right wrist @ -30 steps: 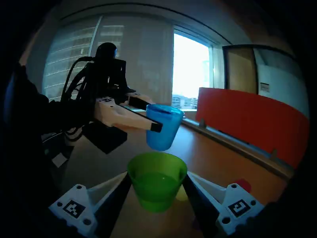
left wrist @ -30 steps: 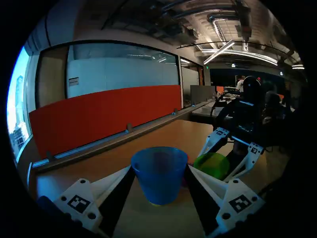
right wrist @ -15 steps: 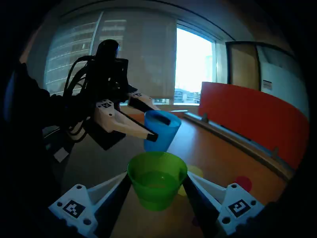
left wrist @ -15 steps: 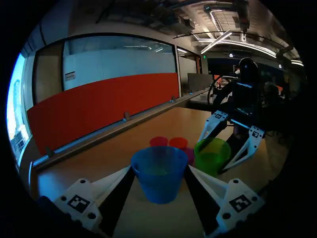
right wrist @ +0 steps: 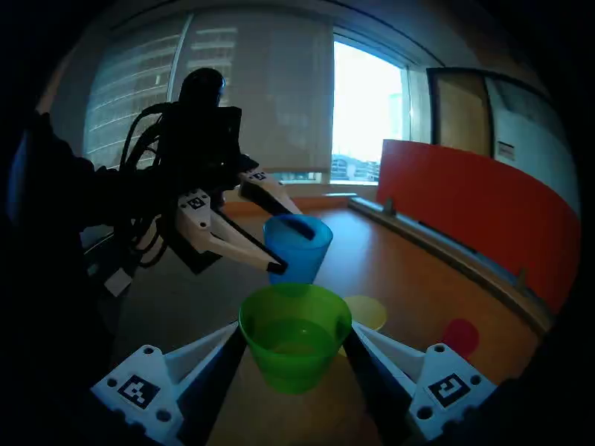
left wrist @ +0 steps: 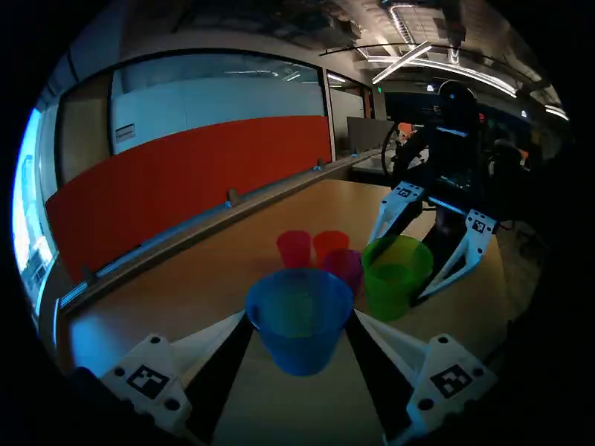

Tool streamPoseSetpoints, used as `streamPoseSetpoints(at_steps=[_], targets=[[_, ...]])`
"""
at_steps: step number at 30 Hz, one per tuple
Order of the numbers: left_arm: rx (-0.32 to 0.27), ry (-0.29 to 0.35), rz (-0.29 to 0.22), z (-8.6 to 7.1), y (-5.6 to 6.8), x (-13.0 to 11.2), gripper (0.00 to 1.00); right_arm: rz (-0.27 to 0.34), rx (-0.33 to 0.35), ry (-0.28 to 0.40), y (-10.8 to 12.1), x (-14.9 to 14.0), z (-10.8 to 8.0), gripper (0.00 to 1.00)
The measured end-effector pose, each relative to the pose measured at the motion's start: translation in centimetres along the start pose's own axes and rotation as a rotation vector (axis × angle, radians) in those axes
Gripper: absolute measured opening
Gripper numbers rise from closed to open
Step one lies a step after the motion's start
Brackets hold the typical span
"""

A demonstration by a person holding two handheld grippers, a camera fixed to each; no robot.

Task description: Pour water

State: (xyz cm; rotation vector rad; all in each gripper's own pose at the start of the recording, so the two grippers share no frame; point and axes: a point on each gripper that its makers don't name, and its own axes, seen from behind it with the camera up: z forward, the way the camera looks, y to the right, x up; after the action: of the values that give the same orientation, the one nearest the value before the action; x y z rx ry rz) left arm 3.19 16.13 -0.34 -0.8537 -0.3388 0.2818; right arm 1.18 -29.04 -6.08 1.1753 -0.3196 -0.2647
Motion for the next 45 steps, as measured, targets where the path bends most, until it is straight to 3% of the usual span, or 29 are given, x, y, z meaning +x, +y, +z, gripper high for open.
streamPoseSetpoints(at_steps=[32, 45], targets=[[-0.051, -0.132, -0.002, 1.0, 1.6, -6.6, 0.86, 0.006, 0.081, -0.144, -0.9, -4.9, 0.9, 0.90], [-0.071, -0.159, -0.006, 2.0, 1.6, -7.5, 0.86, 0.002, 0.082, -0.203, -0.3, -7.0, 1.1, 0.90]])
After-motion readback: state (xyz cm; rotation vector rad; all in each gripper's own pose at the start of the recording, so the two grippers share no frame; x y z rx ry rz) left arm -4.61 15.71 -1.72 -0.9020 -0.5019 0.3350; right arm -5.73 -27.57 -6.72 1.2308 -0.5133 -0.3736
